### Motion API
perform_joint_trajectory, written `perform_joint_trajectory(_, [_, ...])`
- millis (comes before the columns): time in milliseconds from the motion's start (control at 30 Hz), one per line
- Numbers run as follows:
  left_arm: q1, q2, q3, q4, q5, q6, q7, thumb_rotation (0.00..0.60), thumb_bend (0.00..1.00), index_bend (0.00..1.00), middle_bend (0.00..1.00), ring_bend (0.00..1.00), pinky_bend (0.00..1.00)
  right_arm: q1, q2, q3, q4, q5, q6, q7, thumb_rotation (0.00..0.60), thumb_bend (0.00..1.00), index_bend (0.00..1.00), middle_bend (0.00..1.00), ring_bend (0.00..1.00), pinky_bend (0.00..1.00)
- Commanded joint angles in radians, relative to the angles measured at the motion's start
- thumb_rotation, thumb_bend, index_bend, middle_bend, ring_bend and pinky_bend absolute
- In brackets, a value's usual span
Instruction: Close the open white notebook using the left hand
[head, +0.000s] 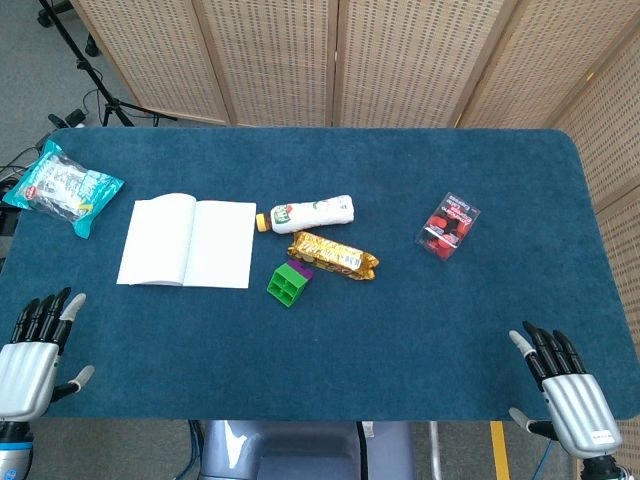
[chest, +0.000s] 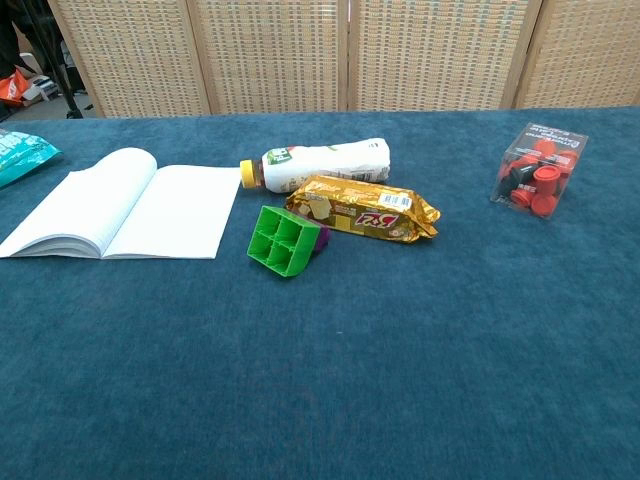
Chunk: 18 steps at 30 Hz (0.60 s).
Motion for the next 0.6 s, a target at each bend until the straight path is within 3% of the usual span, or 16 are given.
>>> perform_joint_trajectory(33, [0.000,0.000,0.000,0.000,-0.001,-0.001,0.000,0.600,0.17,0.00,0.00,0.00,0.00,0.000,0.000,0.000,0.000,0.000,-0.001,0.000,0.600,0.04,0.00,0.00,0.00,0.00])
perform_joint_trajectory(600, [-0.006,-0.005,-0.004,0.009,-0.013,-0.009,-0.002,0.600,0.17,0.00,0.00,0.00,0.00,0.001,-0.002,0.000,-0.002,0.000,-0.002,-0.003,0.600,0.04,0.00,0.00,0.00,0.00])
